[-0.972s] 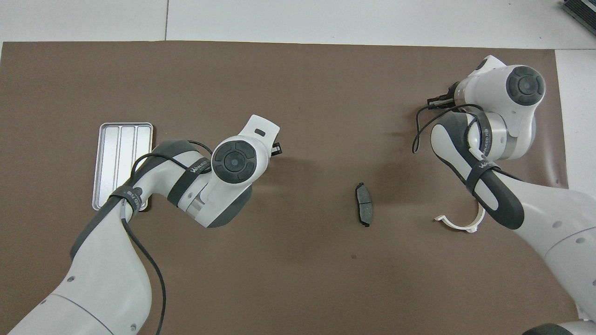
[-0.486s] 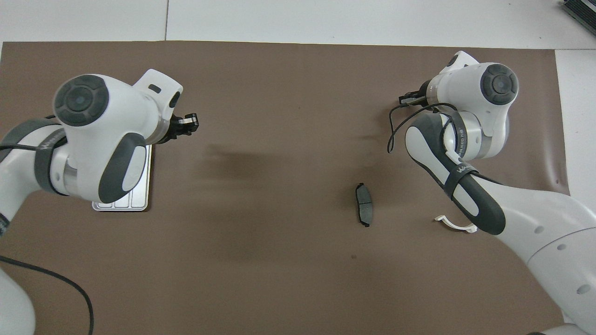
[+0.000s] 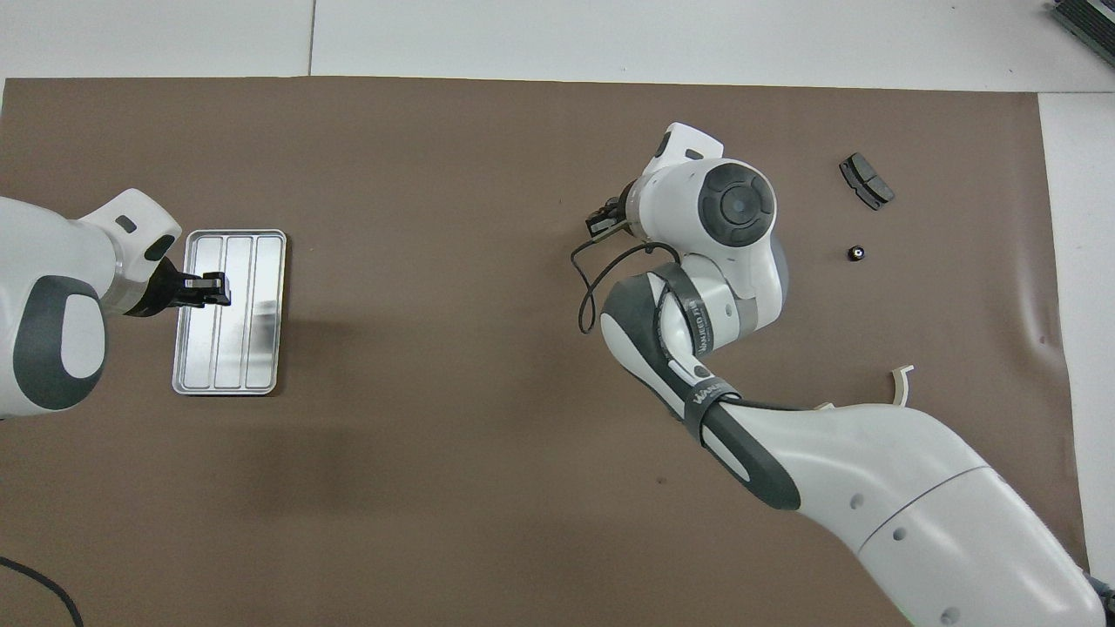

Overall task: Pick bearing gear from pile to tray
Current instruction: 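Place the gear on the silver tray while the right gripper fetches another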

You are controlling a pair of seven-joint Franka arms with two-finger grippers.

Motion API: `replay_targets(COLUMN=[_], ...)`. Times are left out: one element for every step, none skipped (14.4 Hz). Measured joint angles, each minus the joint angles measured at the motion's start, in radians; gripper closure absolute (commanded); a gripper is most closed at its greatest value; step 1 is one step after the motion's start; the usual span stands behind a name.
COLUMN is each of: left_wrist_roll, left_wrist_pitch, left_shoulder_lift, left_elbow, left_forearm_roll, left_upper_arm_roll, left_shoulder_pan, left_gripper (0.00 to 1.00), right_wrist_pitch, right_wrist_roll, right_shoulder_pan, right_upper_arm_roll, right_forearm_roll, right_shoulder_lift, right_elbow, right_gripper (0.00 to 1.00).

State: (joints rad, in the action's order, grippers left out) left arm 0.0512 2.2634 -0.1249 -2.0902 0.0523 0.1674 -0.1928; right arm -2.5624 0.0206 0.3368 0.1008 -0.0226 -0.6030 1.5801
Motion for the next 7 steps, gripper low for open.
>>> replay_targets(left_wrist_roll=[0.017, 0.021, 0.021, 0.021, 0.021, 0.021, 0.021], left_wrist_pitch=[0.032, 0.067, 0.092, 0.108, 0.116, 0.118, 0.119], left_shoulder_lift=[0.014, 0.031, 0.045, 0.056, 0.066, 0.073, 0.077], left_elbow=[-0.046, -0.096, -0.135, -0.163, -0.18, -0.191, -0.197], left_forearm_roll=[0.001, 0.001, 0.001, 0.002, 0.003, 0.003, 0.003], left_upper_arm_roll=[0.0, 0.002, 0.007, 0.013, 0.017, 0.02, 0.02], left_shoulder_pan=[-0.011, -0.012, -0.011, -0.009, -0.007, -0.006, -0.006], left_gripper=[1.0, 1.0, 0.85, 0.5, 0.24, 0.0, 0.0], right_wrist_pitch=[-0.015, -0.022, -0.028, -0.032, -0.033, -0.033, -0.033], right_wrist_roll=[-0.017, -0.056, -0.105, -0.151, -0.18, -0.197, -0.207], right_shoulder_pan=[0.033, 0.068, 0.1, 0.133, 0.164, 0.191, 0.215], right_upper_arm_roll=[0.0, 0.0, 0.0, 0.0, -0.001, -0.001, -0.001], right_forearm_roll=[0.0, 0.0, 0.0, -0.001, -0.002, -0.002, -0.002], right_shoulder_lift=[0.0, 0.0, 0.0, 0.001, 0.001, 0.003, 0.005], right_elbow=[0.0, 0.0, -0.001, -0.001, -0.002, -0.003, -0.004], right_gripper=[1.0, 1.0, 1.0, 1.0, 1.0, 1.0, 1.0])
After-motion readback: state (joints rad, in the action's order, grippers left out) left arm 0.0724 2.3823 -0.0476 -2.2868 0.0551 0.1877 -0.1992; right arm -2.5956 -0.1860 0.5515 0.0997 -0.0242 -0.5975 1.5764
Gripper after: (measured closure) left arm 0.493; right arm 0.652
